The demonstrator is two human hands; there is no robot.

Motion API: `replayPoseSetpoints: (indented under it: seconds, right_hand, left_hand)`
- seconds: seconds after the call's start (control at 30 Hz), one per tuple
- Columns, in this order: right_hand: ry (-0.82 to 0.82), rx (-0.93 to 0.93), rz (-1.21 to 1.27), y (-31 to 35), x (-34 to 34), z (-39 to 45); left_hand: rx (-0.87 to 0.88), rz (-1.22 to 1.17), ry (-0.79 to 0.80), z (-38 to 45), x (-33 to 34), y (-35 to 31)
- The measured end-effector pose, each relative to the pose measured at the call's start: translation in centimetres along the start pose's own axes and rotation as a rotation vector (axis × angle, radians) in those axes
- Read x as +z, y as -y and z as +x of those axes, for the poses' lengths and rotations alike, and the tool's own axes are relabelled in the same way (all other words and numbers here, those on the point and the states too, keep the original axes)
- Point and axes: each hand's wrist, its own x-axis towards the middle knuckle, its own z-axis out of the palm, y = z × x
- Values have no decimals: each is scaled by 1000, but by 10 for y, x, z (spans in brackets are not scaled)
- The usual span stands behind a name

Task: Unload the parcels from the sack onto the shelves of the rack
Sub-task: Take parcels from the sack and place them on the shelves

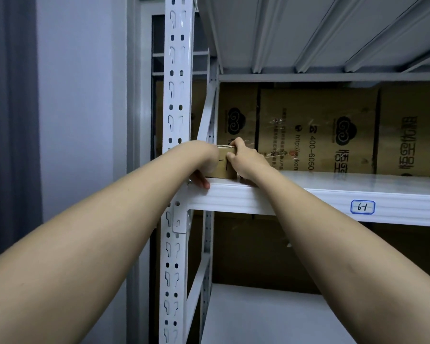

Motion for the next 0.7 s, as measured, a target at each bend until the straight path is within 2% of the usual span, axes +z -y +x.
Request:
replayPoseSetpoints:
  seconds: [0.5, 0.7]
  right_hand:
    - [-4, 8, -134, 0, 1, 9]
    - [-29, -15, -162, 1, 1, 2]
  left_hand:
    - [107, 0, 5, 5, 0, 7]
    - [150, 187, -81, -5, 7, 7]
